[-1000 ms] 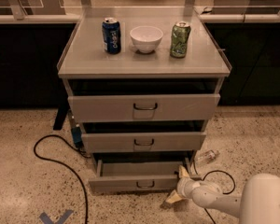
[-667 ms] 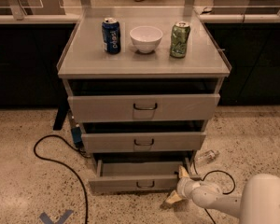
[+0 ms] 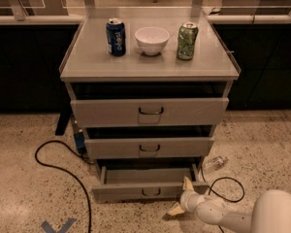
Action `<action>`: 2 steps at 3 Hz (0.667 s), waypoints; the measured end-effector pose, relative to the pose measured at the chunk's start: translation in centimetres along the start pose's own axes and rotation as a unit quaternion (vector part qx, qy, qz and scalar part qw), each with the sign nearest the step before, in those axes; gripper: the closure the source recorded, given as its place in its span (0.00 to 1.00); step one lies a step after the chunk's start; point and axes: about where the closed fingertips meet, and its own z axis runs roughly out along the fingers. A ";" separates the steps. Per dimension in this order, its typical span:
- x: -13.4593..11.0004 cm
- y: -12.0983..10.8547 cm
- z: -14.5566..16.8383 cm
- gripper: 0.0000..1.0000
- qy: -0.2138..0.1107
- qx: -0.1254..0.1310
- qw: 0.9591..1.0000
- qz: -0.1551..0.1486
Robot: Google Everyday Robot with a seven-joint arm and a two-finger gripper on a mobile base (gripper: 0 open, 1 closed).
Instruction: Open bottom drawer
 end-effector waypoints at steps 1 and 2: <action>0.0 0.0 0.0 0.13 0.000 0.000 1.000 0.000; 0.0 0.0 0.0 0.33 0.000 0.000 1.000 0.000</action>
Offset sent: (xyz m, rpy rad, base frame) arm 0.0000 0.0000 0.0000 0.0000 0.0000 0.0000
